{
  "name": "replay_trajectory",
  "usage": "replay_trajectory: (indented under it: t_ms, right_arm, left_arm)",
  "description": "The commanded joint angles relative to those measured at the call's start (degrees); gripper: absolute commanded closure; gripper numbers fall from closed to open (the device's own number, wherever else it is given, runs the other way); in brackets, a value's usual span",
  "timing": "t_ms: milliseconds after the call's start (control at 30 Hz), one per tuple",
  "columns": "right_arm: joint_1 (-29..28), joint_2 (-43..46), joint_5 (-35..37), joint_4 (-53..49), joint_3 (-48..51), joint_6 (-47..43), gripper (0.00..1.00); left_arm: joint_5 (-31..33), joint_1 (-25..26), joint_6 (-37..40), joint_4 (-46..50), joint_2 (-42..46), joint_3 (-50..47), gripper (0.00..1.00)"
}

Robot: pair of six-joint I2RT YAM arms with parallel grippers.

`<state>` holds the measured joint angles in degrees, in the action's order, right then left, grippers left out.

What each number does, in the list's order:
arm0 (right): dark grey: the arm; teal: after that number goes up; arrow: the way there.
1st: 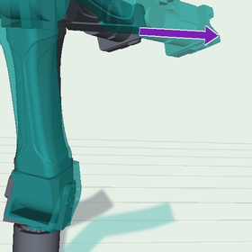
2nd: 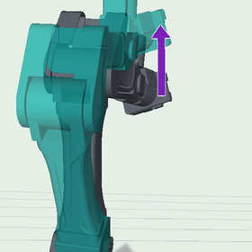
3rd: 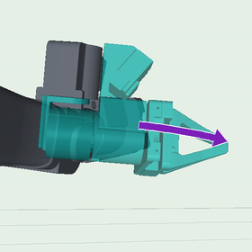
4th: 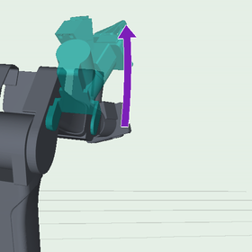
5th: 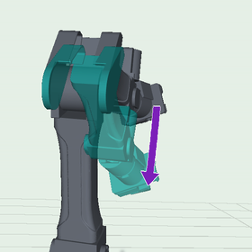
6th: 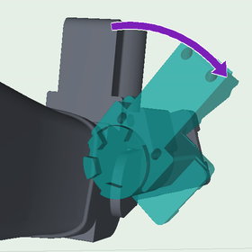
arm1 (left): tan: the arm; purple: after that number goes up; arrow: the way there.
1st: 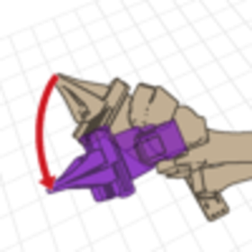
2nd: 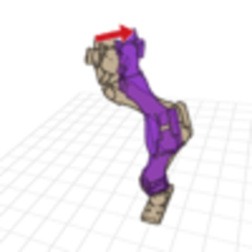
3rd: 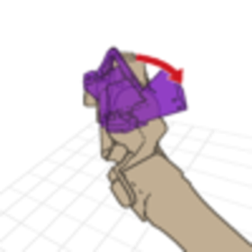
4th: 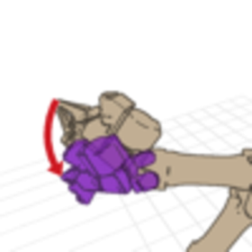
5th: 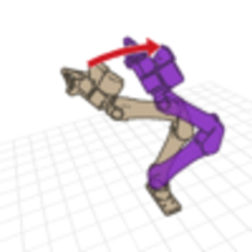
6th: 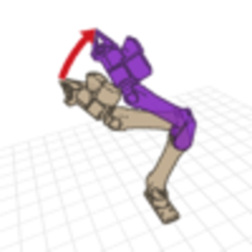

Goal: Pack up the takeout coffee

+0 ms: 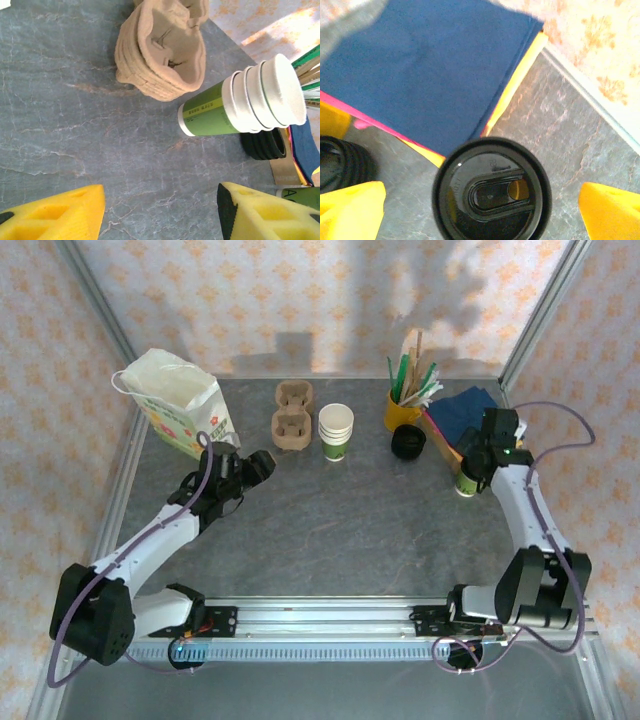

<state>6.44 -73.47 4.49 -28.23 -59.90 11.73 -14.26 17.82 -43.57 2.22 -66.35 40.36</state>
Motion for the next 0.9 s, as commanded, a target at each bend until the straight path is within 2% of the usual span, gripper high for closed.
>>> replay_trajectory:
  t_ms: [0,133,300,433,533,633,733,867]
  right_arm:
    - [0.3,4.7,-0.9,0.6,-2.7,0.3,0.02]
    - [0.2,11.8,-12.2,5.6,-0.8,4.0,0.01]
    - [0.2,18.2,-23.5,10.9,3.9,15.4,0.00]
    - [0.2,18.9,-41.8,20.1,9.4,17.9,0.00]
    - [-0.9,17.5,-49.7,26.2,13.5,20.2,0.00]
    - [-6.5,15.3,-47.1,26.9,14.5,18.1,0.00]
    - [-13.1,12.1,-44.9,29.5,15.0,16.7,0.01]
    - [-19.0,6.4,-42.1,31.1,13.7,13.5,0.02]
  left_arm:
    - [2.2,-0.6,2.0,1.8,1.1,2.9,0.37]
    - [3.2,-0.6,2.3,3.3,-0.6,6.0,0.36]
    - [3.9,-0.6,1.4,1.4,-2.7,7.5,0.34]
    - [6.3,0.2,2.8,0.7,-5.1,9.3,0.33]
    - [10.3,1.7,5.1,2.0,-7.9,12.3,0.30]
    - [7.6,2.0,7.5,3.5,-12.9,16.4,0.24]
    - [5.2,2.0,8.7,7.0,-19.1,21.9,0.24]
    - [6.0,1.5,7.1,4.6,-22.7,23.5,0.24]
